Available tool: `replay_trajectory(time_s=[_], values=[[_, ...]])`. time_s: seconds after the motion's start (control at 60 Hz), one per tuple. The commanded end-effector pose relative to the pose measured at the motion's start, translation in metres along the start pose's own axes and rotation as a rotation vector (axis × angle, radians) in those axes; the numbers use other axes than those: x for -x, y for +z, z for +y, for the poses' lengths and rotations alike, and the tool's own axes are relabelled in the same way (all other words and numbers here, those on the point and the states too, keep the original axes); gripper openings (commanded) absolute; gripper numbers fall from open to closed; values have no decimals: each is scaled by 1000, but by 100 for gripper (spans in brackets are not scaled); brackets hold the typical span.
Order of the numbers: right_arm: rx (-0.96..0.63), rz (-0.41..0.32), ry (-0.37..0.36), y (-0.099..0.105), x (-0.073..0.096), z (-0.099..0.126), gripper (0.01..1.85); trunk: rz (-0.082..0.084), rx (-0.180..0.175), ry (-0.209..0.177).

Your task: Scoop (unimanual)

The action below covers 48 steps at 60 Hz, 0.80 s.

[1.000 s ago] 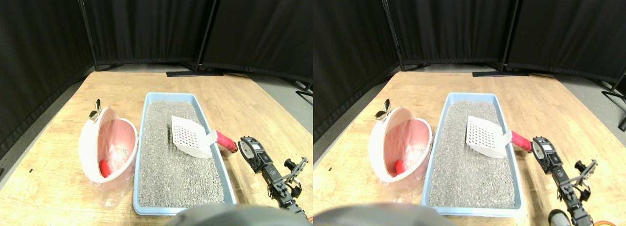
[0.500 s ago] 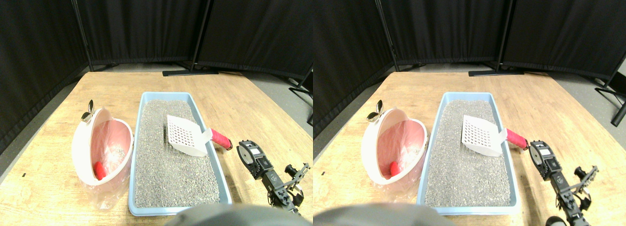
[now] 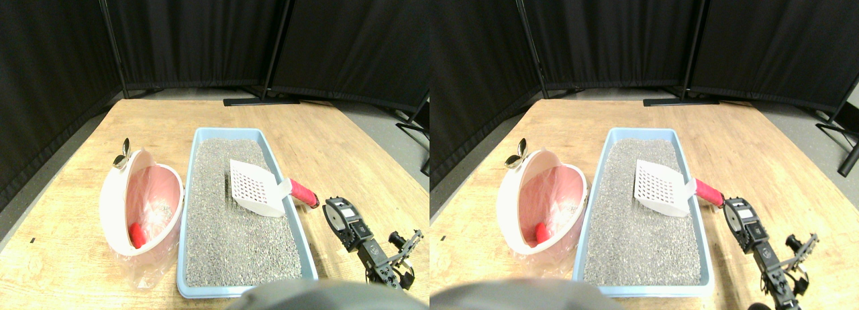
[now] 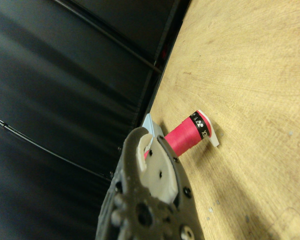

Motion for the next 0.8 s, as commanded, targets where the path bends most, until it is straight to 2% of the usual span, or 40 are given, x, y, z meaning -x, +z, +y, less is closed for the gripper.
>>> replay_trajectory(time_s=[0.017, 0.1, 0.133, 0.183, 0.2, 0.367, 0.383, 0.45, 0.467, 0.483, 0.533, 0.6, 0.7, 0.767, 0.783, 0.8], values=[[14, -53, 5, 8, 0, 3, 5, -12, 20, -8], [3, -59, 13, 9, 0, 4, 12, -15, 22, -8], [7, -59, 8, 8, 0, 4, 5, -15, 22, -9], [11, -48, 2, 8, 0, 4, 10, -15, 23, -8], [11, -50, 0, 9, 1, 4, 5, -15, 24, -8], [15, -53, -1, 8, 1, 5, 5, -14, 26, -10], [15, -53, 6, 8, 0, 5, 11, -13, 27, -10], [15, -50, 10, 8, 0, 6, 14, -14, 27, -10], [15, -50, 10, 8, 0, 6, 14, -14, 27, -10], [13, -52, 6, 8, 0, 6, 5, -13, 28, -10], [14, -49, 6, 8, -1, 7, 13, -14, 28, -10], [15, -49, 4, 8, -1, 8, 10, -12, 28, -11], [10, -50, 4, 8, -1, 9, 21, -12, 27, -13], [5, -50, 2, 8, -1, 9, 20, -13, 27, -15], [4, -51, 3, 8, -1, 9, 8, -13, 27, -15], [4, -51, 3, 8, -1, 9, 8, -13, 27, -15]])
